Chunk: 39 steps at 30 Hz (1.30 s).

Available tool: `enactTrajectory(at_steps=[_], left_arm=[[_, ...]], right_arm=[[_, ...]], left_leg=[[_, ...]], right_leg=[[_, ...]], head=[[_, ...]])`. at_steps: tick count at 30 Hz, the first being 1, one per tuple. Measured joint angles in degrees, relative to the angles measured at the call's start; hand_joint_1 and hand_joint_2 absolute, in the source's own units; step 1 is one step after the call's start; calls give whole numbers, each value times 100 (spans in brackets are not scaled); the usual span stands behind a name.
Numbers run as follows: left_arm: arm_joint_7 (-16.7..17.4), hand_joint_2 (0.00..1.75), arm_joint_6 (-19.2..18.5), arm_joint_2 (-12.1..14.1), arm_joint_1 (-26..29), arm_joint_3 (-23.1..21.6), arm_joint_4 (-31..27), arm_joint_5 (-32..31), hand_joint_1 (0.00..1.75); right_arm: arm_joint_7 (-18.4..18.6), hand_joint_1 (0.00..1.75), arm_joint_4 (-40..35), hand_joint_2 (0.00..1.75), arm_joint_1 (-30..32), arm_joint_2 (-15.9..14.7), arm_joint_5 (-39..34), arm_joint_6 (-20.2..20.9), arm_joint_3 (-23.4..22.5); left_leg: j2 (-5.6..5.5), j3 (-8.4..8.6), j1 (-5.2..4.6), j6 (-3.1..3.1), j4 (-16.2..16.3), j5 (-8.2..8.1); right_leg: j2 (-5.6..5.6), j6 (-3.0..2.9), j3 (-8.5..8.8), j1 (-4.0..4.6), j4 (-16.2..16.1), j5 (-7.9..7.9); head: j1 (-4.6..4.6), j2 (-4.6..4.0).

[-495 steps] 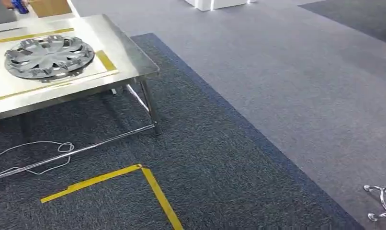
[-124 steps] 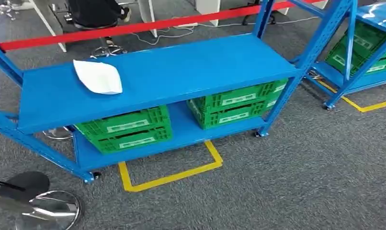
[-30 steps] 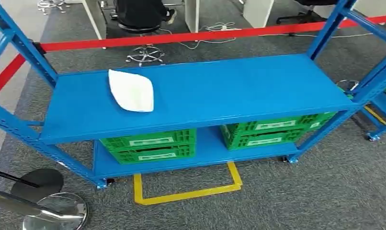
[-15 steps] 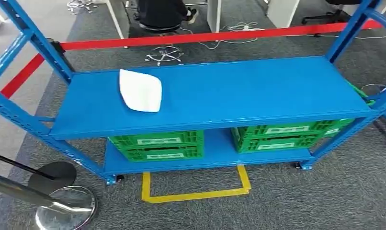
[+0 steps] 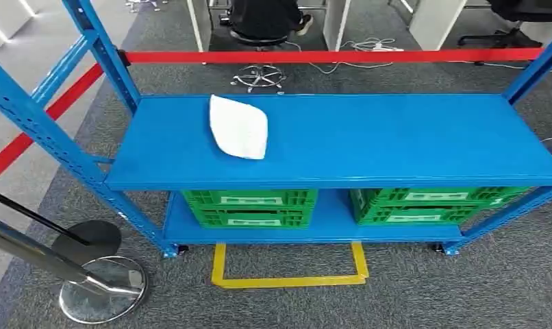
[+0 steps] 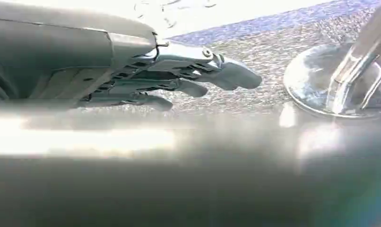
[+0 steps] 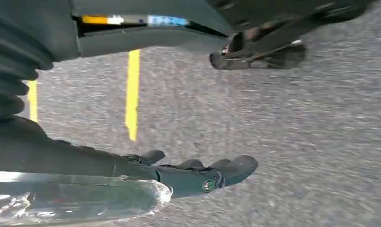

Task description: Take the parts from the cabinet and place them on the table.

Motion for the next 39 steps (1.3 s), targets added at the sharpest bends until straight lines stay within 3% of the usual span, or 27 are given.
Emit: enactTrajectory(at_steps=[1, 2, 4, 5, 6, 7, 8, 9, 15, 16, 18, 22, 28, 33, 36, 39], left_arm=[[-9, 175, 7, 2, -2, 0, 20, -13, 0], [-11, 0, 17, 9, -10, 0, 44, -15, 0], [-24, 0, 48, 17, -15, 0, 87, -20, 0], [-24, 0, 63, 20, -19, 0, 109, -20, 0], [-24, 0, 76, 26, -36, 0, 124, -20, 0], [-24, 0, 90, 31, -39, 0, 136, -20, 0], [-24, 0, 98, 50, -40, 0, 144, -20, 0], [-24, 0, 109, 52, -44, 0, 164, -20, 0], [31, 0, 188, 70, -67, 4, 234, -50, 0], [31, 0, 195, 70, -67, 4, 240, -57, 0], [48, 0, 203, 70, -67, 4, 254, -92, 0], [70, 0, 208, 68, -68, 4, 280, -94, 0], [210, 0, 289, 68, -70, 4, 295, -138, 0], [533, 0, 636, 42, -84, -7, 330, -332, 0], [662, 0, 883, 6, -95, -22, 361, -413, 0], [750, 0, 992, -24, -120, -76, 409, -491, 0]], right_arm=[[48, 0, 31, 0, -3, 0, -2, -46, 0], [92, 0, 59, 175, -11, 0, 7, -92, 0], [162, 0, 96, 175, -28, -2, 96, -146, 0], [197, 0, 116, 175, -47, -2, 166, -151, 0], [212, 0, 140, 175, -71, -2, 208, -124, 0], [212, 0, 162, 175, -86, -2, 234, -52, 0], [194, 0, 181, 0, -87, 0, 256, -24, -2], [170, 0, 205, 0, -92, 0, 290, -2, -13], [512, 0, 391, 0, -259, 0, 529, -297, -151], [546, 0, 428, 0, -286, 0, 540, -317, -162], [575, 0, 476, 0, -319, 0, 549, -350, -195], [590, 0, 537, 0, -346, -2, 553, -363, -216], [771, 0, 623, 0, -399, -2, 743, -455, -249], [918, 0, 959, 0, -570, -55, 1442, -920, -251], [848, 0, 1262, 0, -751, -118, 1582, -1260, -293], [717, 0, 1617, 0, -927, -205, 1637, -1298, -396]], left_leg=[[-12, 11, -2, 3, 0, -8], [-31, 30, -2, -2, 2, -20], [-59, 88, -1, -36, 3, -53], [-63, 87, -5, -64, 3, -70], [-75, 73, -58, -102, 55, -108], [-81, 69, -53, -103, 47, -102], [-81, 68, -59, -3, 41, -89], [-81, 68, -60, 41, 39, -88], [-81, 92, -37, 25, -9, -72], [-81, 93, -32, -5, -13, -73], [-82, 93, -10, -126, -25, -74], [-82, 92, -4, -165, -27, -73], [-82, 92, -18, -165, -26, -74], [-81, 93, -32, -163, -26, -75], [-81, 92, -37, -160, -26, -75], [-82, 93, -39, -159, -25, -75]], right_leg=[[0, 2, -30, -1, -8, 103], [0, -4, 57, -1, -258, 332], [5, -34, 489, -3, -1227, 896], [29, -52, 634, -7, -1578, 978], [46, -73, 693, -5, -1705, 935], [48, -84, 731, -20, -1707, 976], [47, -75, 725, -15, -1712, 977], [46, -74, 723, -10, -1713, 977], [42, -143, 734, 30, -1707, 946], [40, -151, 733, 36, -1707, 947], [37, -152, 731, 49, -1703, 946], [38, -155, 735, 52, -1702, 946], [37, -152, 741, 38, -1708, 949], [36, -148, 742, 20, -1714, 952], [36, -146, 742, 15, -1716, 953], [34, -145, 743, 12, -1716, 953]], head=[[-7, 0], [0, 0], [0, 0], [7, 0], [7, 0], [-13, 0], [-4, 0], [-4, 0], [-7, 0], [-4, 0], [-4, 0], [-2, 0], [-2, 0], [-2, 0], [-2, 0], [0, 0]])
